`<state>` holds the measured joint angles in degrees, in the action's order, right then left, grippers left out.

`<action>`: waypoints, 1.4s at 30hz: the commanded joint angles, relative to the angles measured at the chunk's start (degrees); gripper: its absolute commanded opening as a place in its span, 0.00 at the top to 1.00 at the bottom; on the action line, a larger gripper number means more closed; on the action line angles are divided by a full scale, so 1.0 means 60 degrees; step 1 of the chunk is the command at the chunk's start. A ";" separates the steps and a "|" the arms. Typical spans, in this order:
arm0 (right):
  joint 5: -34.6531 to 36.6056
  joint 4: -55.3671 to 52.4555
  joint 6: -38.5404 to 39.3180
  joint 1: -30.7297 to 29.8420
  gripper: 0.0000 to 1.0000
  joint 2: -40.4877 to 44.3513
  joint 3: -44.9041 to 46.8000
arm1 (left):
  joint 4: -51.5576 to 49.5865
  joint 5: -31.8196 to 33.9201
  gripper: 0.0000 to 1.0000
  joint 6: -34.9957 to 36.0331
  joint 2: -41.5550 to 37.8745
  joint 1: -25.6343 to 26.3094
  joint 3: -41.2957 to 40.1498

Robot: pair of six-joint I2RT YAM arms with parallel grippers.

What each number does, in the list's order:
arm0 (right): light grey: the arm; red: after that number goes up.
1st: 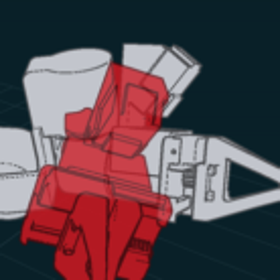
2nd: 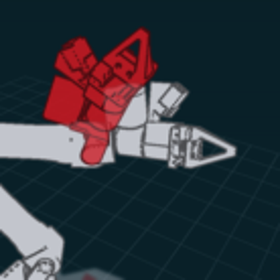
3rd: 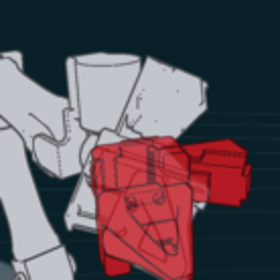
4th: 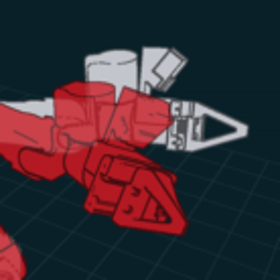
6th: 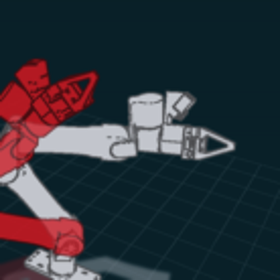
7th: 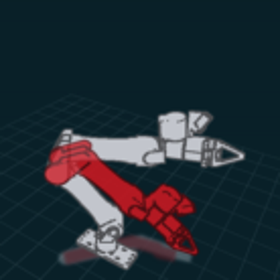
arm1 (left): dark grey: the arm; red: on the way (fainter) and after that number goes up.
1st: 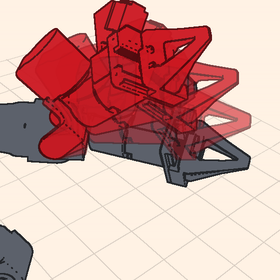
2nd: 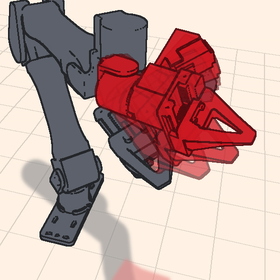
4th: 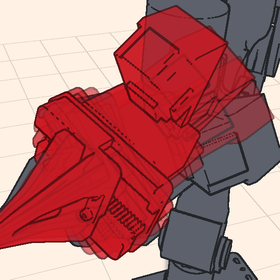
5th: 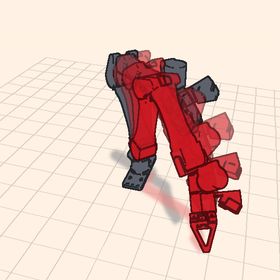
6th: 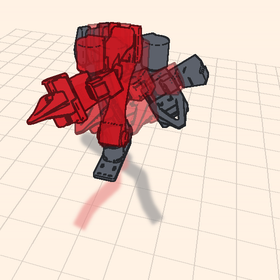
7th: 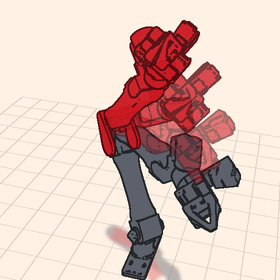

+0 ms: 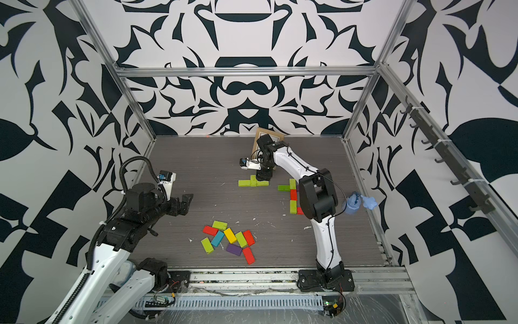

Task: Assemble the letter t with building blocks
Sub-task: Assemble the building block at the center of the board, then pick up the building block from the center of the board.

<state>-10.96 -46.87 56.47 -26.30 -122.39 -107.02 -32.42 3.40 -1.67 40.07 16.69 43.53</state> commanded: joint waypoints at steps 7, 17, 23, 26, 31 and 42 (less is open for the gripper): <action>-0.0362 0.0809 -0.3714 -0.0376 0.26 0.1973 0.0770 | -0.0142 0.0072 0.00 -0.0029 -0.0188 0.0002 -0.0106; 0.1851 0.1923 -0.7817 -0.2197 0.25 0.4360 0.4317 | -0.0118 0.0233 0.00 -0.0073 -0.0202 0.0002 -0.0119; 0.2210 0.2501 -1.0515 -0.3059 0.23 0.5457 0.6588 | -0.0048 0.0389 0.00 -0.0111 -0.0268 0.0002 -0.0133; 0.2805 0.2756 -1.1692 -0.3846 0.24 0.5936 0.7553 | -0.0058 0.0401 0.00 -0.0124 -0.0229 0.0002 -0.0135; 0.3577 0.2781 -1.3282 -0.5240 0.25 0.6088 0.8331 | -0.0052 0.0400 0.00 -0.0147 -0.0175 0.0001 -0.0121; 0.3422 0.2720 -1.5119 -0.6127 0.31 0.5584 0.9053 | -0.0050 0.0380 0.00 -0.0099 -0.0072 0.0000 -0.0106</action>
<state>8.62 -30.96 -30.22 -62.37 -88.99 -53.49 -32.40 5.28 -2.07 39.42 16.69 43.53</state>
